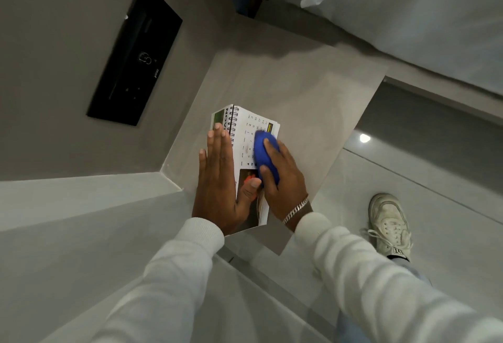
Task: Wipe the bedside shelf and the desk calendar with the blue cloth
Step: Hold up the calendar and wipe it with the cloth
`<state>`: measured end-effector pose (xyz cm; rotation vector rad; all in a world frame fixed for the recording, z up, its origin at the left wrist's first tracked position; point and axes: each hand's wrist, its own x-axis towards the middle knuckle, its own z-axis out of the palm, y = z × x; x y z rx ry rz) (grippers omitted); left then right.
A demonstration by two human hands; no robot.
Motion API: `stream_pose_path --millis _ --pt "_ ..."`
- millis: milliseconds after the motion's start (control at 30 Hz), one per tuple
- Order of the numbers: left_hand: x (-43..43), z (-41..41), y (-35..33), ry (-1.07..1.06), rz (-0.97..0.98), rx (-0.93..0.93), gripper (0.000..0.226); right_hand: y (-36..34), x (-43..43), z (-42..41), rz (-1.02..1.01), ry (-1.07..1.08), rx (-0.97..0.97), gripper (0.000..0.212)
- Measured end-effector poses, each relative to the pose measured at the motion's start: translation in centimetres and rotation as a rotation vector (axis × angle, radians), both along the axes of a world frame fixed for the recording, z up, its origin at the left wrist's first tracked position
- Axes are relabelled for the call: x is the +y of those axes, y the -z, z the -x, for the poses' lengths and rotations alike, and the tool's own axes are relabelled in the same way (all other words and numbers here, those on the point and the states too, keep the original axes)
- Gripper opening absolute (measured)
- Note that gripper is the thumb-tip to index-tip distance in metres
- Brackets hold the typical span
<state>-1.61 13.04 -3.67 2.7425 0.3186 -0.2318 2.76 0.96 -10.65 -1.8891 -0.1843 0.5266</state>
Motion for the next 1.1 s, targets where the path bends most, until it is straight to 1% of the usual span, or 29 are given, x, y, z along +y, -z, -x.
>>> stream_pose_path --millis 167,300,433,533,667,800,867,967,1033,1100 --pt "-0.1 -0.2 -0.2 -0.011 0.039 -0.003 0.080 -0.7 -1.4 4.6 -0.069 -0.097 -0.026 0.053" --pt "0.0 0.0 -0.2 -0.002 0.052 -0.005 0.080 -1.1 0.4 2.3 -0.113 -0.027 -0.102 0.052" --pt "-0.2 -0.1 -0.4 -0.015 0.061 -0.007 0.080 -0.2 1.4 -0.4 -0.059 0.083 -0.037 0.050" --pt "-0.2 -0.1 -0.5 -0.012 0.069 -0.008 0.080 0.1 0.5 1.3 -0.035 0.042 -0.019 0.053" --pt "-0.1 -0.1 -0.4 -0.010 0.076 -0.003 0.081 -0.6 -0.8 5.3 -0.087 -0.039 -0.050 0.053" --pt "0.1 0.0 -0.1 -0.003 0.082 -0.014 0.079 -2.0 0.9 3.8 -0.167 0.055 -0.065 0.049" --pt "0.2 0.1 0.0 0.007 0.086 -0.023 0.078 -1.9 2.0 1.3 -0.152 0.102 -0.093 0.048" --pt "0.2 0.1 0.0 0.008 0.097 -0.037 0.078 -0.8 2.6 -1.6 -0.068 0.161 -0.052 0.048" --pt "0.1 0.1 0.0 0.000 0.096 -0.034 0.079 0.0 2.2 -1.1 -0.021 0.171 -0.014 0.049" --pt "0.1 0.1 0.0 -0.005 0.100 -0.028 0.079 0.2 1.4 1.0 -0.014 0.129 -0.027 0.051"
